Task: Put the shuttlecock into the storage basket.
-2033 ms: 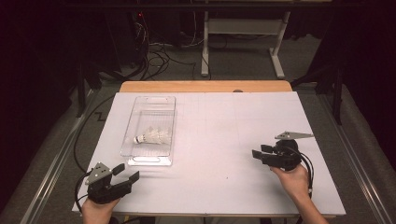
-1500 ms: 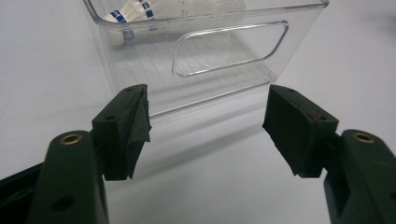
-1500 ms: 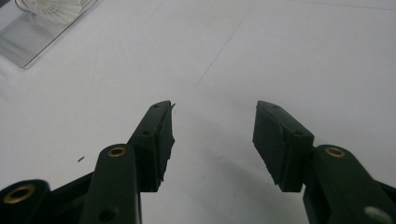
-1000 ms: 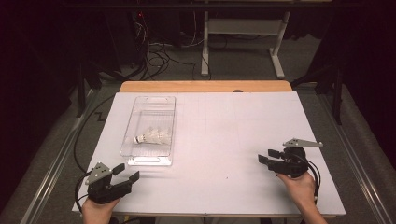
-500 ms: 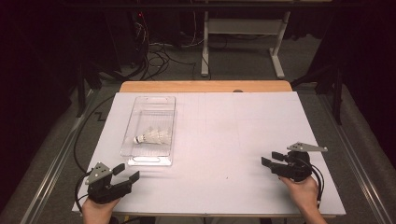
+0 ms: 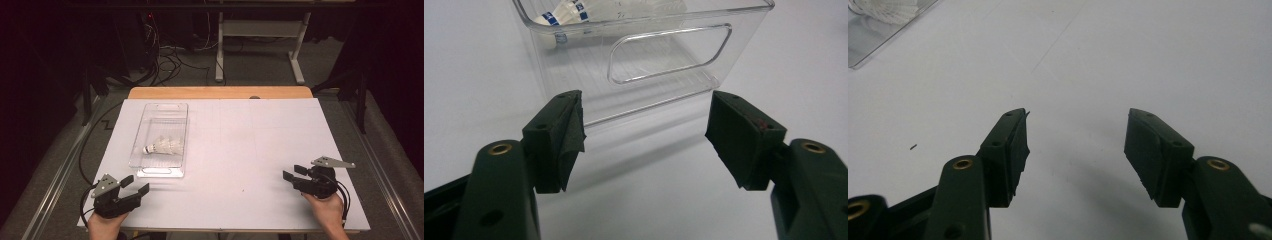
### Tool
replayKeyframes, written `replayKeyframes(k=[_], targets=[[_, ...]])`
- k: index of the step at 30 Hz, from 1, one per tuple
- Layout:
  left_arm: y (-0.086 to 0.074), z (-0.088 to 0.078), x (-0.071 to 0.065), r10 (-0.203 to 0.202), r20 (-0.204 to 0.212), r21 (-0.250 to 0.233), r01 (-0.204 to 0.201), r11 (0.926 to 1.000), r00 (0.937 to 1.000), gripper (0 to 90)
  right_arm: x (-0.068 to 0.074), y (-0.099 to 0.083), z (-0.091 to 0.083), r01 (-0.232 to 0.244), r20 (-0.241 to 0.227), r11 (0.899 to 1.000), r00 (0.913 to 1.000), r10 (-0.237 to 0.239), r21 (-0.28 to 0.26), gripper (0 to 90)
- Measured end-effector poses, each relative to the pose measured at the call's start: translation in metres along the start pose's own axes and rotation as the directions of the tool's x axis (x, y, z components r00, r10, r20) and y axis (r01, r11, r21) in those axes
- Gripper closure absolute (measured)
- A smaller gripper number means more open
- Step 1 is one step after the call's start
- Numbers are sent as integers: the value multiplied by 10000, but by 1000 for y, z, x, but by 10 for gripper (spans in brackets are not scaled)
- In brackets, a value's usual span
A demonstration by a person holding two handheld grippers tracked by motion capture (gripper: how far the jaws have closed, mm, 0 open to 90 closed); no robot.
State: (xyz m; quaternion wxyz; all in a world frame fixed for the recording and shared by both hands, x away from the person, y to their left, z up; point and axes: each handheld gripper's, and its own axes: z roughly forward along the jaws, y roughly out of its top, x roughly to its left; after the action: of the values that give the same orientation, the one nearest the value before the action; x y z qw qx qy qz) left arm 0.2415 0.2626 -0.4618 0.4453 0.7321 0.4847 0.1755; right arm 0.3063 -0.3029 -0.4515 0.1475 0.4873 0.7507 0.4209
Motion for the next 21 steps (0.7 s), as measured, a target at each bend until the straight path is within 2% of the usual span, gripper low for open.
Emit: replayKeyframes(k=[21], targets=[[0, -1, 0, -8, 21, -28, 8, 10000, 10000, 322, -4, -12, -10, -179, 175, 9996, 9997, 182, -216, 431]])
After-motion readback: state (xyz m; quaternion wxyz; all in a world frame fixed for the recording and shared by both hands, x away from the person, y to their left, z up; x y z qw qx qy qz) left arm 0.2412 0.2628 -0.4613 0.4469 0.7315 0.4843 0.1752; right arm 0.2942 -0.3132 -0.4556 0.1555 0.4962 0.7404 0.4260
